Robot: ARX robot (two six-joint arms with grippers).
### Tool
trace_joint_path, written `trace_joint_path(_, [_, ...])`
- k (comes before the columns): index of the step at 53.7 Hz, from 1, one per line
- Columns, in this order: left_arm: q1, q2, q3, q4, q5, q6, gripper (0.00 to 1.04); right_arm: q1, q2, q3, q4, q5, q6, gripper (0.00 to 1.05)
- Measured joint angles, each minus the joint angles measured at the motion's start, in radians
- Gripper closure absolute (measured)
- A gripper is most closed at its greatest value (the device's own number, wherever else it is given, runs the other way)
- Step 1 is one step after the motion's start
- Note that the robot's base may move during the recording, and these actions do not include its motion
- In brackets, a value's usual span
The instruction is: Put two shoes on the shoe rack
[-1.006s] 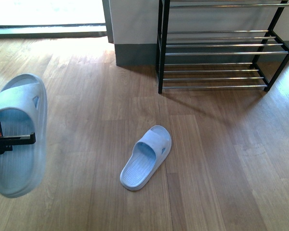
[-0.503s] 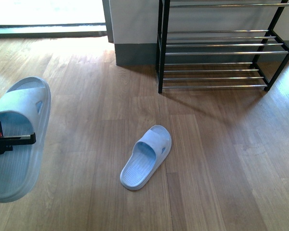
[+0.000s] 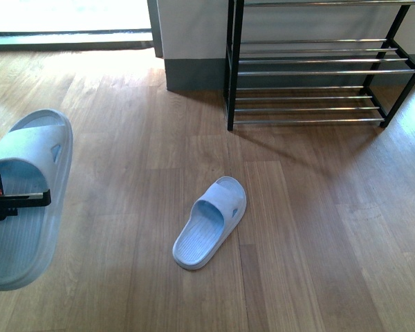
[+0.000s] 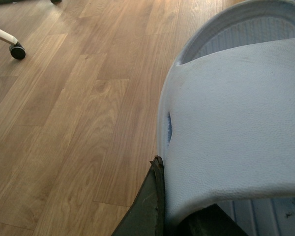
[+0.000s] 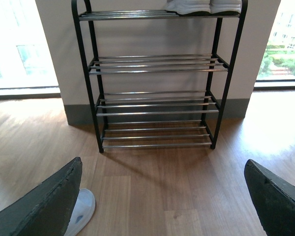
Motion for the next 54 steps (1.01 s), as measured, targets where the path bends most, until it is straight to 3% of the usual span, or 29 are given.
trace_joint_path(25, [-0.010,-0.027,-0.022,-0.033,-0.020,-0.011,1.03,0.000,0.000,0.000,0.000,0.000,0.000,0.09])
trace_joint_path(27, [-0.051,-0.145,-0.067,-0.227,-0.097,-0.083,1.03,0.000,-0.001,0.000,0.001,0.000,-0.001,0.09])
trace_joint_path(29, [-0.158,-0.395,-0.168,-0.538,-0.260,-0.195,1.03,0.000,0.000,0.000,0.000,-0.002,0.000,0.09])
trace_joint_path(31, [-0.227,-0.573,-0.208,-0.747,-0.314,-0.280,1.03,0.000,0.000,0.000,0.000,-0.003,0.000,0.09])
trace_joint_path(32, [-0.282,-0.752,-0.212,-0.958,-0.340,-0.330,1.03,0.000,0.000,0.000,0.000,-0.003,-0.001,0.09])
trace_joint_path(33, [-0.298,-0.850,-0.203,-1.074,-0.349,-0.353,1.03,0.000,0.000,0.000,0.000,-0.003,0.000,0.09])
trace_joint_path(42, [-0.271,-1.655,-0.083,-1.936,-0.415,-0.423,1.03,0.000,0.000,0.000,0.000,-0.001,0.000,0.09])
trace_joint_path(46, [-0.268,-1.807,-0.077,-2.001,-0.441,-0.436,1.03,0.000,0.000,0.000,0.000,0.000,0.000,0.09])
trace_joint_path(54, [-0.260,-1.822,-0.100,-1.973,-0.468,-0.419,1.03,0.000,0.001,0.000,0.000,-0.004,0.000,0.09])
